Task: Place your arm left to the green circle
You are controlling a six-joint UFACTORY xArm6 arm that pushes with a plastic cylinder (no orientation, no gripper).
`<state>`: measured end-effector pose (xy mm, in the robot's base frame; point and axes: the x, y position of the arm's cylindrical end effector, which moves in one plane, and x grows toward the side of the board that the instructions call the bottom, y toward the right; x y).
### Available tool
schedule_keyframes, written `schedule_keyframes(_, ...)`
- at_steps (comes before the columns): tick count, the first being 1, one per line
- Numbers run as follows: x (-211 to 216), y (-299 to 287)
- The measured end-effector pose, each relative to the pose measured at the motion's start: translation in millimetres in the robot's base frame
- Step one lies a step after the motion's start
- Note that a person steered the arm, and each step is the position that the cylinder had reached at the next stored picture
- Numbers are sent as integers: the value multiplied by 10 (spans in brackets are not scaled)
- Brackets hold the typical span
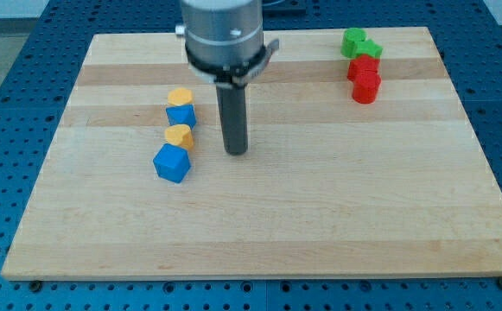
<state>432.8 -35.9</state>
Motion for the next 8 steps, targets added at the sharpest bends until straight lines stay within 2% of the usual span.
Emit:
schedule_keyframes(1, -133, -7)
schedule_keyframes(4, -167, 195)
schedule_keyframes(6, -497, 1045)
schedule_keyframes(7, -612, 1139)
schedule_keyframes(8, -1018, 1150)
